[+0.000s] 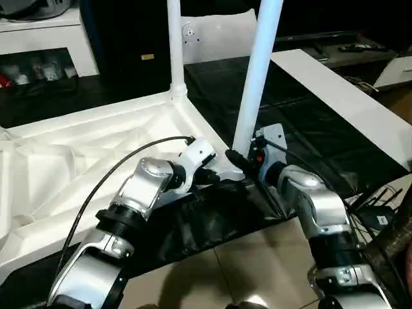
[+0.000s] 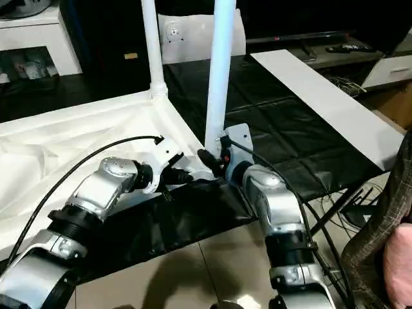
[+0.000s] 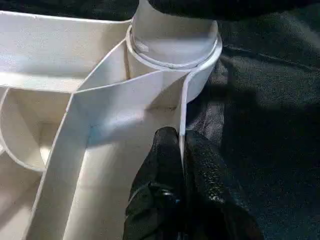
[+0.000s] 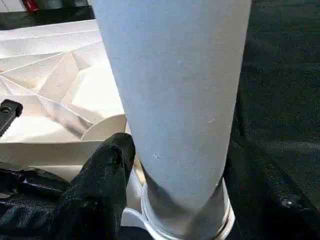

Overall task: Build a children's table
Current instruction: Rotate leg to tighten

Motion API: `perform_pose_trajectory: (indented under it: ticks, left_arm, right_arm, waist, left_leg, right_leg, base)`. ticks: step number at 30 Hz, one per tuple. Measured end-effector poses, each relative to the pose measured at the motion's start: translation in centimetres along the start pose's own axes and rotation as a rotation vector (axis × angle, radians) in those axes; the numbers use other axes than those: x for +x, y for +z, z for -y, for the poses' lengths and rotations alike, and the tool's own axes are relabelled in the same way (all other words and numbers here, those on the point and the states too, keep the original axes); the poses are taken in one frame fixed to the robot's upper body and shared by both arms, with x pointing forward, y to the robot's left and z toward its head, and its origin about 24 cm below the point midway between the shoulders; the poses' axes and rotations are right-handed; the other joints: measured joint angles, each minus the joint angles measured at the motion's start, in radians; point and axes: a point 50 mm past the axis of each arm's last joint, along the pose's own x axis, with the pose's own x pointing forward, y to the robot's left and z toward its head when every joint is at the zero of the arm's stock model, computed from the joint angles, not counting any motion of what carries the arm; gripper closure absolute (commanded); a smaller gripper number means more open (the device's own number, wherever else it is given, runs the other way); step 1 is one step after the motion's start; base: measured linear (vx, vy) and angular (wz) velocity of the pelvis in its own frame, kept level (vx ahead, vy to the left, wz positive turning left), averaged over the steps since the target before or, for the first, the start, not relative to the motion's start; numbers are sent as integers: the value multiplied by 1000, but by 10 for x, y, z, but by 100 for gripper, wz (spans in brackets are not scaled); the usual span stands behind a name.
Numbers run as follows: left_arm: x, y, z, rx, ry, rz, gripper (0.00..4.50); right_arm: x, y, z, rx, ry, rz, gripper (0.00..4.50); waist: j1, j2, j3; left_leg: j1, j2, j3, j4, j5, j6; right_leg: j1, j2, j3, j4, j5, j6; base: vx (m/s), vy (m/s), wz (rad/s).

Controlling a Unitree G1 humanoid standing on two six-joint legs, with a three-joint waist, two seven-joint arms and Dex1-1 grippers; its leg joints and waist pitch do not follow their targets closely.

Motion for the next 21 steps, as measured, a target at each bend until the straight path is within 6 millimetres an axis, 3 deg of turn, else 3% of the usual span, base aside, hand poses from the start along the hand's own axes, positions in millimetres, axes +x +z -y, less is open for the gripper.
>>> perform_pose_trajectory:
  ticks: [3, 5, 9, 11, 14, 17, 21]
  left_arm:
    - [-1, 0, 0, 15, -8, -4, 450]
    - [-2, 0, 0, 31, -22, -7, 450]
    - [-11, -6, -2, 113, -79, -5, 450]
    - [-16, -9, -2, 143, -118, -2, 450]
    - [-24, -14, -2, 196, -191, -3, 450]
    - [-34, -21, 0, 248, -298, -20, 450]
    - [-43, -24, 1, 315, -394, -45, 450]
  right_arm:
    - [-1, 0, -1, 5, 19, 7, 133]
    - [-3, -1, 0, 0, 30, 8, 101]
    - [-15, -4, 5, -56, 143, -3, 90]
    - [-21, -7, 9, -83, 199, -18, 52]
    - [-29, -13, 10, -120, 290, -44, 41]
    - [-38, -10, 14, -151, 382, -47, 6]
    - [-47, -4, 14, -188, 503, -45, 2]
  waist:
    - [-1, 0, 0]
    - [-1, 0, 0]
    - [2, 1, 1]
    - [5, 1, 1]
    - [11, 1, 1]
    - [31, 2, 2]
    - [46, 1, 2]
  left_leg:
    - [0, 0, 0, 0, 0, 0]
    - [0, 0, 0, 0, 0, 0]
    - [0, 0, 0, -1, 0, 0]
    - [0, 0, 0, -1, 0, 0]
    - [0, 0, 0, 0, 0, 0]
    - [1, 0, 0, 1, 0, 0]
    - [1, 0, 0, 3, 0, 1]
  right_leg:
    - [0, 0, 0, 0, 0, 0]
    - [0, 0, 0, 0, 0, 0]
    - [-1, 0, 0, -1, -1, 0]
    - [-1, 0, 0, -1, -1, 0]
    - [-1, 0, -1, 0, 0, 0]
    - [-1, -1, -1, 0, 0, 0]
    - [1, -1, 0, 0, 0, 0]
  base:
    - [0, 0, 0]
    - [0, 0, 0]
    - [0, 0, 0]
    - [0, 0, 0]
    - [0, 0, 0]
    - [0, 0, 0]
    - [0, 0, 0]
